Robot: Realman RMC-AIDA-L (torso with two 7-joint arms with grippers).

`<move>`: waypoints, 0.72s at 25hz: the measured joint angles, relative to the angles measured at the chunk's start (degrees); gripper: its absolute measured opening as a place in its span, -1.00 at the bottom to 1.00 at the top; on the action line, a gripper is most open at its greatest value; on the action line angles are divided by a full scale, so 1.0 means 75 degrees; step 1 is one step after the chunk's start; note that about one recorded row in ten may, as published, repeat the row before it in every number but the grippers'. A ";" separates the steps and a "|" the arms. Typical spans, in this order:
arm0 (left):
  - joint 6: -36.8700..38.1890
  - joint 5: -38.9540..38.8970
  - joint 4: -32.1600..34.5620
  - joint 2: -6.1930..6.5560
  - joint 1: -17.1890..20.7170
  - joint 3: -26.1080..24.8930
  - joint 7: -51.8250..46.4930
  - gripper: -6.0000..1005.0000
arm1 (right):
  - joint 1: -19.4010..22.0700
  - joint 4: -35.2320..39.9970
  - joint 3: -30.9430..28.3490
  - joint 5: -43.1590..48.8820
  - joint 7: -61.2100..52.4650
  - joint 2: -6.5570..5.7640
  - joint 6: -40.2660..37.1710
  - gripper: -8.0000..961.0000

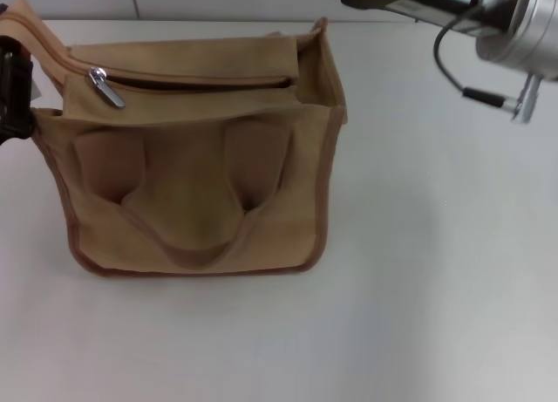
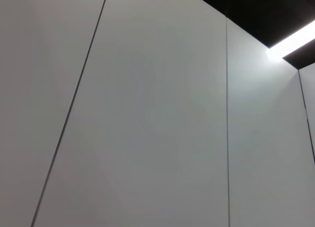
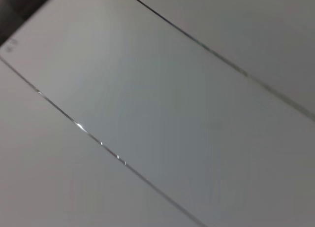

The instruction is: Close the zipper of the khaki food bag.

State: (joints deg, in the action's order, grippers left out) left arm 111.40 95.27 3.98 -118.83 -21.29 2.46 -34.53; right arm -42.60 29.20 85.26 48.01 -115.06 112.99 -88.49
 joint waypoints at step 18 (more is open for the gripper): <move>0.0031 0.0000 0.0034 -0.0003 -0.0172 0.0082 -0.0297 -0.92 | -0.1820 -0.1036 -0.0420 0.2223 -0.3244 0.0204 0.0500 0.53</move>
State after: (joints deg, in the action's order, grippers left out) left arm 111.63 95.28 4.23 -118.85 -22.58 3.08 -36.75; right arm -56.24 21.43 82.10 64.69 -139.39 114.53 -84.74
